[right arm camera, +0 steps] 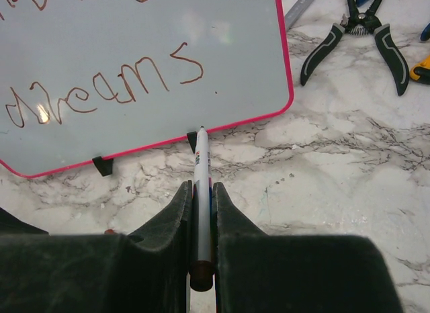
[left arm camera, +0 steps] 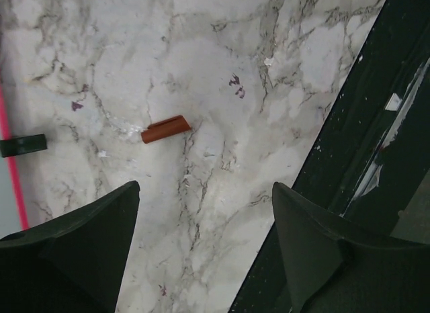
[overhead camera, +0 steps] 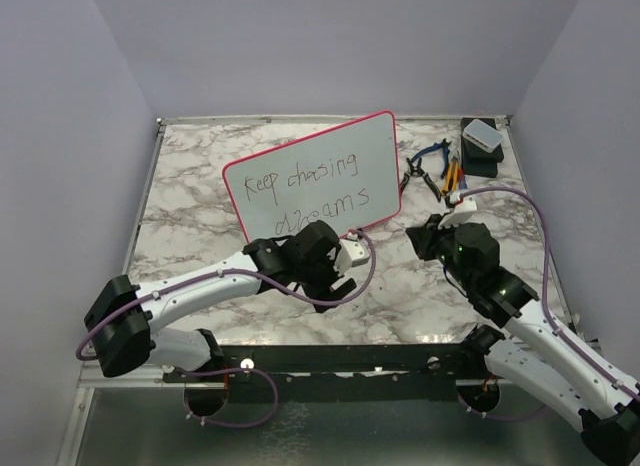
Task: Write a sentence on the whiteboard
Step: Close the whiteboard marker at the center of the board.
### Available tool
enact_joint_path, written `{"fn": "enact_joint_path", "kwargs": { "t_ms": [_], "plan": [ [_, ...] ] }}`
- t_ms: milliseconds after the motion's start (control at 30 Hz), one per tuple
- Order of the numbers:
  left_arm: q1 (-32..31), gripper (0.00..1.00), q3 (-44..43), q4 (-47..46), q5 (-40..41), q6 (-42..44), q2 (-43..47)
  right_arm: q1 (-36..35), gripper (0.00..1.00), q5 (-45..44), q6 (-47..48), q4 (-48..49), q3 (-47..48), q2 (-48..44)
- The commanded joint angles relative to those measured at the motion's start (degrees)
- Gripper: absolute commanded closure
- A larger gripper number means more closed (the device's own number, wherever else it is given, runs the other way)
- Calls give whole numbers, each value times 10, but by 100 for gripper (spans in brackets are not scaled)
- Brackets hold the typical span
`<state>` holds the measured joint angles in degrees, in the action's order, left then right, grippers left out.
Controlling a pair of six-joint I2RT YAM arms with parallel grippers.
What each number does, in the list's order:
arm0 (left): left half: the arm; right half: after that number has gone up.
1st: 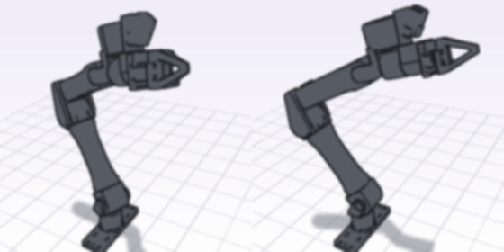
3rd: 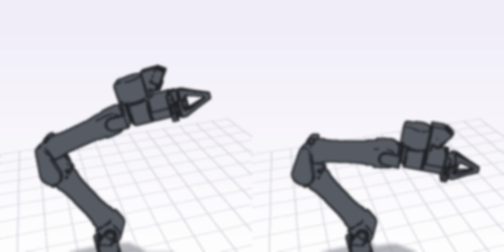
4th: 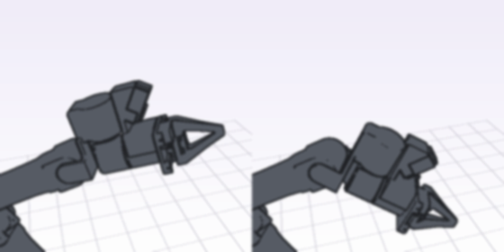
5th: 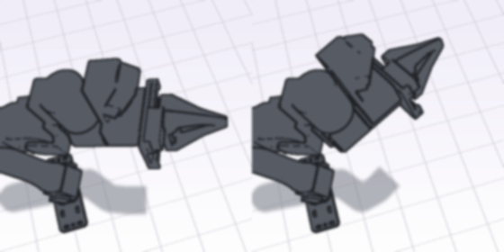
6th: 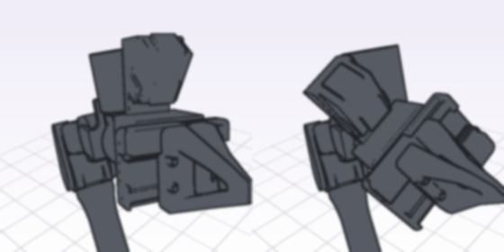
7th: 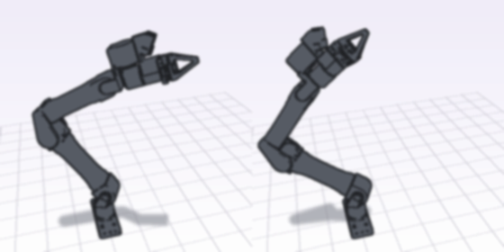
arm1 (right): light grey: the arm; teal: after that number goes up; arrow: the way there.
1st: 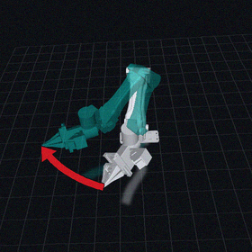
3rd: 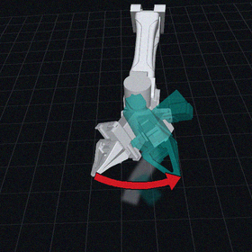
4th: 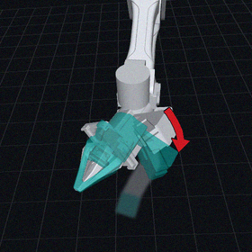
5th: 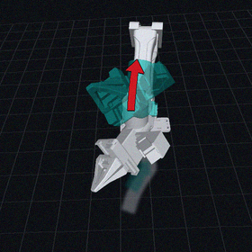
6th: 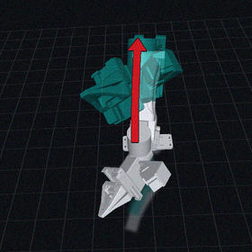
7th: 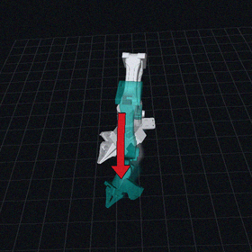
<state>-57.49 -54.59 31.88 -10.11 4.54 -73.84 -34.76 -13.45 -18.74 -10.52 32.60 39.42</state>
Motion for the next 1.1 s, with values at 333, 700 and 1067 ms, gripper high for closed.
{"fn": "enact_joint_path", "kwargs": {
  "t_ms": [333, 700, 1067],
  "plan": [
    [-13, 29, 55, -117, -18, 32, -85, 2, 99, 26, -23, -14, -6, -18],
    [-13, 32, 46, -136, -24, 42, -146, 2, 99, 20, -17, -13, -20, -29],
    [-13, 33, 63, -129, -39, -28, -146, 3, 100, 13, -18, -11, -26, -41]
  ]
}}
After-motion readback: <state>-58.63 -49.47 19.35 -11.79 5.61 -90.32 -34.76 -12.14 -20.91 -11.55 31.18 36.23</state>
